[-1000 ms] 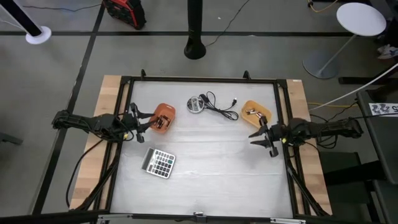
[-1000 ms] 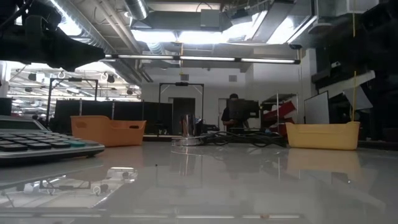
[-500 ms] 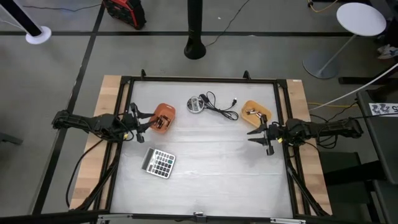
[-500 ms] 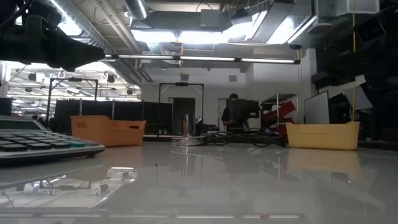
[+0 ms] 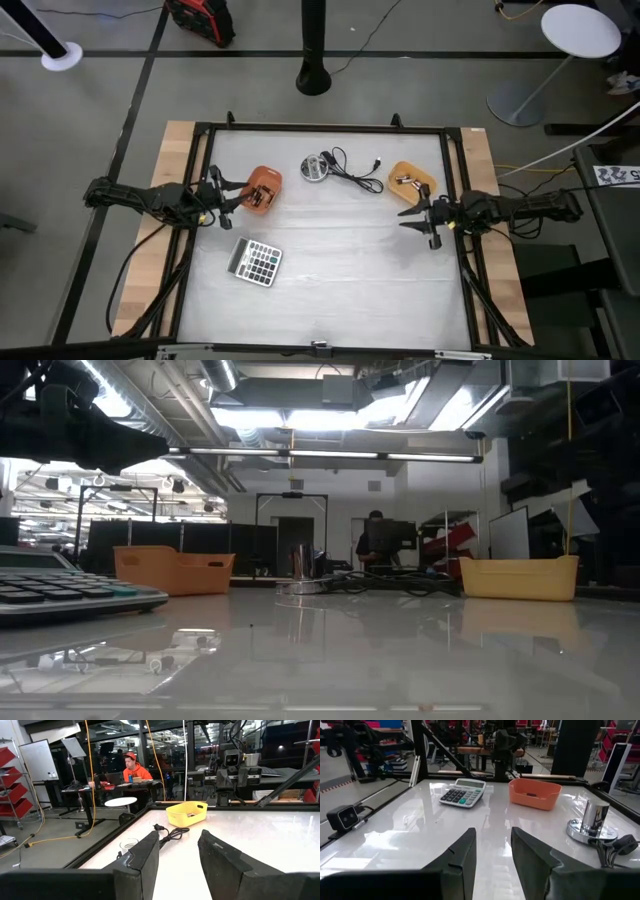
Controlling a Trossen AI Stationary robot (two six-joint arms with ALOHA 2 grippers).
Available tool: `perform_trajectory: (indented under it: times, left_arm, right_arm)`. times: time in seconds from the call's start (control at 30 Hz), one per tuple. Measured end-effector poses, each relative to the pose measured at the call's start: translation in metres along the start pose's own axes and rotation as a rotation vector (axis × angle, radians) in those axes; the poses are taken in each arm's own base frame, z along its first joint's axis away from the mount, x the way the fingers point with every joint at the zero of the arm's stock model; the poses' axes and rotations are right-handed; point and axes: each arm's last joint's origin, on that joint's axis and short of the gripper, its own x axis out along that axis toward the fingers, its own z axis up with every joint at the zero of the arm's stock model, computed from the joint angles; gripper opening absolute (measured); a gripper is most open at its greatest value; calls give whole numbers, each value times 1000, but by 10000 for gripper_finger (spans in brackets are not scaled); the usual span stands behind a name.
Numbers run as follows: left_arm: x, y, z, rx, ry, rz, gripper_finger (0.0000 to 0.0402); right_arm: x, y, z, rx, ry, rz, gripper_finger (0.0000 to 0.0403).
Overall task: Sort batteries
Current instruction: Return to Home Position
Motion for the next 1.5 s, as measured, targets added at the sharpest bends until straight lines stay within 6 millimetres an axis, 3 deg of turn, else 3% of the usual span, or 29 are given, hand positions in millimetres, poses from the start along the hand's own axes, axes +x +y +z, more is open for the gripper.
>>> perform_trajectory:
  times: [0.6,1.5]
  left_arm:
    - [0,0,0,0,0,0,130]
    - [0,0,0,0,0,0,130]
  right_arm:
    - [-8,0,9,-1,-123,-2,120]
    - [-7,0,9,-2,-124,-2,120]
